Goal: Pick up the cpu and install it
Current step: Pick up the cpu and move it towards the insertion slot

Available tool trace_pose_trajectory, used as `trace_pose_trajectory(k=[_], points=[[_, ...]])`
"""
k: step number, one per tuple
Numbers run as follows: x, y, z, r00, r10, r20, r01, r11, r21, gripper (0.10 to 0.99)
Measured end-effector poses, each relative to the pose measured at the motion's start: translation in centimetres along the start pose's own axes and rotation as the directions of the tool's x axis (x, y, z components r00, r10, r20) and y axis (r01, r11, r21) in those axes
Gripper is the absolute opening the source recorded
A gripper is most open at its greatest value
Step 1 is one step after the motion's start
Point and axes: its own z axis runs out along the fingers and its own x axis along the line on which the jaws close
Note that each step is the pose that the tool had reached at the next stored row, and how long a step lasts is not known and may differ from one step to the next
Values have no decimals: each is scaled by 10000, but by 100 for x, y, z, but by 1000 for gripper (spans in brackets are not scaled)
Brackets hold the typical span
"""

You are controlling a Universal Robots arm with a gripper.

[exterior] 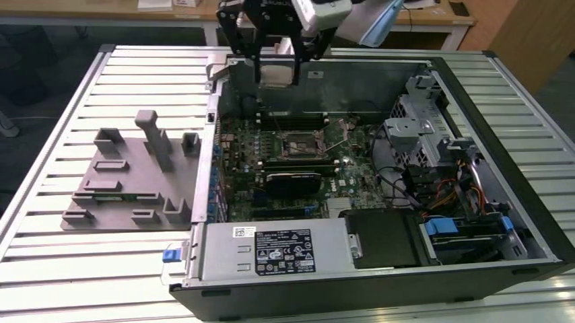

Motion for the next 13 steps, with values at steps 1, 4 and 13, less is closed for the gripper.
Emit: trace_pose_trajectory(k=[1,4,13], points=[[-36,3,1,10000,-2,-5,2,10000,0,545],[-129,10,7,10000,1,-25,-1,10000,1,545],[-313,19,154,10000,1,-48,-1,10000,3,545]])
